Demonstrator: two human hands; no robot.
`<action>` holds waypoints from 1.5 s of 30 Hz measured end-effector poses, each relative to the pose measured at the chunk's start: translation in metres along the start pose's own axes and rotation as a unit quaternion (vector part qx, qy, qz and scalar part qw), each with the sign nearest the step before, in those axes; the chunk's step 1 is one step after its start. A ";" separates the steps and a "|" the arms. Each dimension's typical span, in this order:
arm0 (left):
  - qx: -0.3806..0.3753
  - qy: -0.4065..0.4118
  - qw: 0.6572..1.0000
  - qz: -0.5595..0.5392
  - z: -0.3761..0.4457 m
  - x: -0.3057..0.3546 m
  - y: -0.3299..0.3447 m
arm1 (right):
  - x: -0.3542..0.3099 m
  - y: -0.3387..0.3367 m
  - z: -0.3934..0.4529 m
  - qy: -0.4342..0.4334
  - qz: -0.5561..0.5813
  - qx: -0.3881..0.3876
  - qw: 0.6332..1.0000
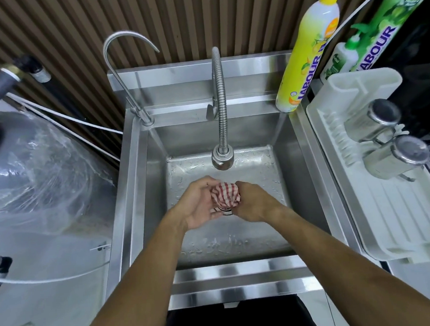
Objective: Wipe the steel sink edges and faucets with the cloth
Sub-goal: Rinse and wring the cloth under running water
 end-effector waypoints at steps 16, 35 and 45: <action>0.084 -0.104 0.826 0.548 0.020 0.011 0.027 | -0.040 -0.004 0.010 -0.196 -0.508 -0.046 0.838; 0.293 0.220 0.449 0.815 0.015 0.035 0.043 | 0.027 0.032 0.001 0.170 0.208 -0.262 0.927; 0.040 -0.200 0.855 0.476 0.009 0.019 -0.009 | -0.018 -0.006 -0.031 -0.256 -0.200 0.146 0.934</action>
Point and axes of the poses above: each hand's wrist, its own z-axis towards the middle knuckle, its own y-axis out of the palm, x = y × z, the point moved 8 cm from there along z, towards the middle knuckle, and after that the axes turned 10 degrees about -y, right-handed, at the moved point
